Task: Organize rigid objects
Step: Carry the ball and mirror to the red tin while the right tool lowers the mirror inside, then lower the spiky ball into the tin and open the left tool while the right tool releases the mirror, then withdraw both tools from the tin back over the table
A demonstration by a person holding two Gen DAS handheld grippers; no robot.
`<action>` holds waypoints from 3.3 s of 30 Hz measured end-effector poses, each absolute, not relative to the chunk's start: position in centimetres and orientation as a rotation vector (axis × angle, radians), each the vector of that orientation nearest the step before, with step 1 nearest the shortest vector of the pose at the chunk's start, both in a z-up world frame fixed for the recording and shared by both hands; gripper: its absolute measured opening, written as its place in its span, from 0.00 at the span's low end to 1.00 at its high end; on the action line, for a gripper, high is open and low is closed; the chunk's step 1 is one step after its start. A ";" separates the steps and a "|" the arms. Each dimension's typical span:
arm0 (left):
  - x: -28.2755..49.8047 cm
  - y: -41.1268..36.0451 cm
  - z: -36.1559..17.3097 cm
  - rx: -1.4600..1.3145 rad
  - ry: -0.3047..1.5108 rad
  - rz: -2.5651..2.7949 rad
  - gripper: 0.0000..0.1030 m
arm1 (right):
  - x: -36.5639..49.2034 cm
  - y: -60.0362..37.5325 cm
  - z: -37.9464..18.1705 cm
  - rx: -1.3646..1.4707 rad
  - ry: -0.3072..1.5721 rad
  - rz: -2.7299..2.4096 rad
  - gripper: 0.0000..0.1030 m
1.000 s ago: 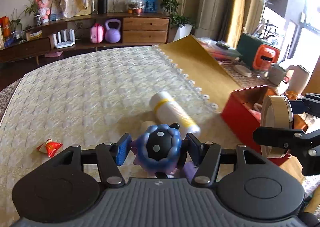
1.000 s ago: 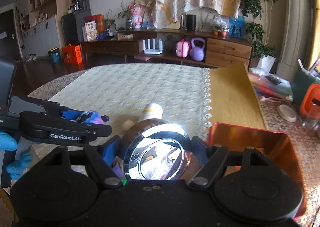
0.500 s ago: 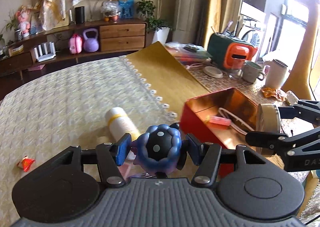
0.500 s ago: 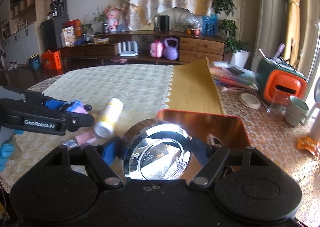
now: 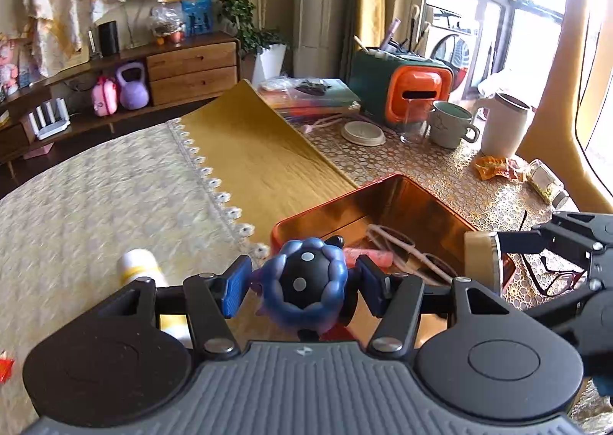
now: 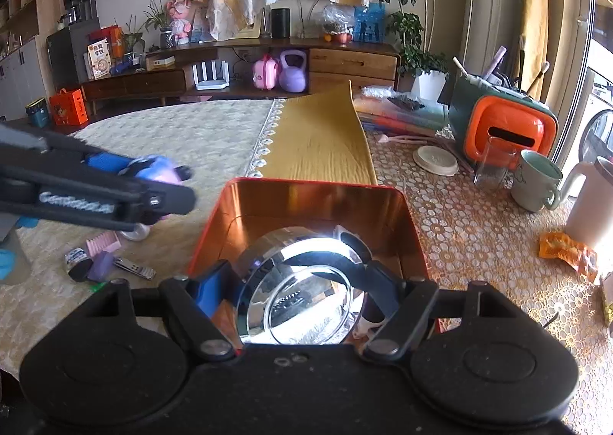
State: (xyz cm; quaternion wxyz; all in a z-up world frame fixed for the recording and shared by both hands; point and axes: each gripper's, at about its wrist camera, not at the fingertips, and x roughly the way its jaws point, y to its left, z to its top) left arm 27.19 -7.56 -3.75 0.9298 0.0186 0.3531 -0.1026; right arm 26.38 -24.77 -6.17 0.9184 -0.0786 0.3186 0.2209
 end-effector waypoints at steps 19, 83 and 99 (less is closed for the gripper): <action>35.0 -13.5 -7.8 0.077 0.814 -0.242 0.57 | 28.7 -24.3 -8.6 -0.189 0.723 0.497 0.74; 23.4 -5.9 -1.3 0.055 0.731 -0.224 0.65 | 20.7 -23.5 -3.7 -0.069 0.694 0.397 0.84; 14.0 0.7 0.2 0.009 0.687 -0.192 0.79 | 14.0 -21.0 -1.3 -0.030 0.626 0.394 0.99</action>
